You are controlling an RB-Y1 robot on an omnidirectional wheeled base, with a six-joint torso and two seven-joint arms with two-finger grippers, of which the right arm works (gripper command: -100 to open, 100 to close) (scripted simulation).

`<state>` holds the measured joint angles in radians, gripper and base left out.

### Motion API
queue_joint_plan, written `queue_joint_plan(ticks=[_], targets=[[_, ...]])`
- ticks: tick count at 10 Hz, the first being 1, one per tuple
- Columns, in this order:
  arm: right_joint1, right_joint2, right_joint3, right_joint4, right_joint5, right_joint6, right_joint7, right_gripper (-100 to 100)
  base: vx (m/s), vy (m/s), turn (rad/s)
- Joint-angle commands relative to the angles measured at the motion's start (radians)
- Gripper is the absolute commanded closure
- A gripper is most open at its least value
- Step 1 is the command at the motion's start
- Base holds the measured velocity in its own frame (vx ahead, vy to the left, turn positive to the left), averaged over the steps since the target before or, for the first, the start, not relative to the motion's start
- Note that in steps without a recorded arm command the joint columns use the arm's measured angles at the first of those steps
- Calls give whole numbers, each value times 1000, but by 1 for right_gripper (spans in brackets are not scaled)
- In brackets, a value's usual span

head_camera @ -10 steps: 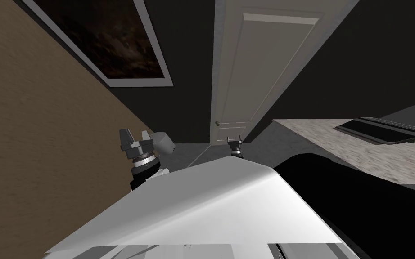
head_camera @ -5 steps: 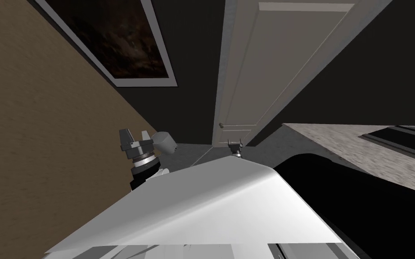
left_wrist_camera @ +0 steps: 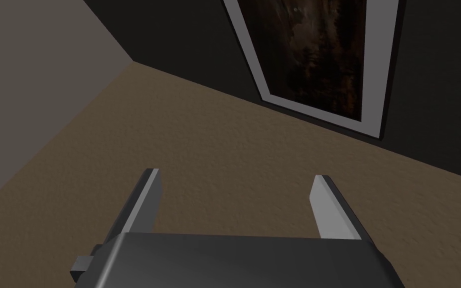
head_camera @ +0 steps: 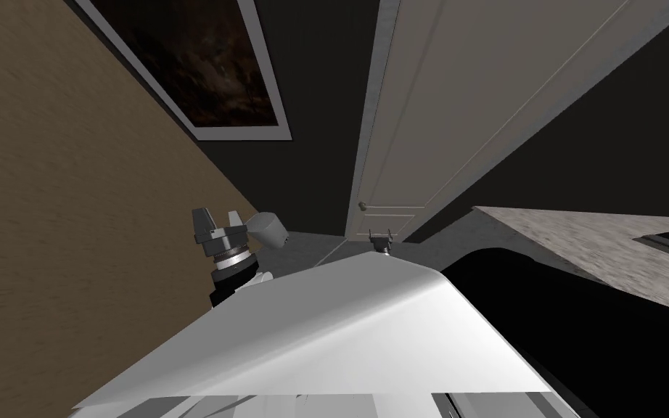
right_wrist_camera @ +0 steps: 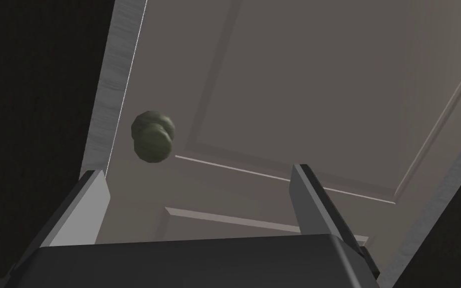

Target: Pull the door open

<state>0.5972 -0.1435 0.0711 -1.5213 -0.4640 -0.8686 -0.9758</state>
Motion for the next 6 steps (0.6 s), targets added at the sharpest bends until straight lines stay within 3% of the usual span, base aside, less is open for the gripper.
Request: queue_joint_plan(ticks=[1, 6], targets=[[3, -2, 5, 32, -13, -18, -33, -100, 114, -20, 97], [16, -9, 17, 110, -54, -60, -124, -100, 102, -14, 92]])
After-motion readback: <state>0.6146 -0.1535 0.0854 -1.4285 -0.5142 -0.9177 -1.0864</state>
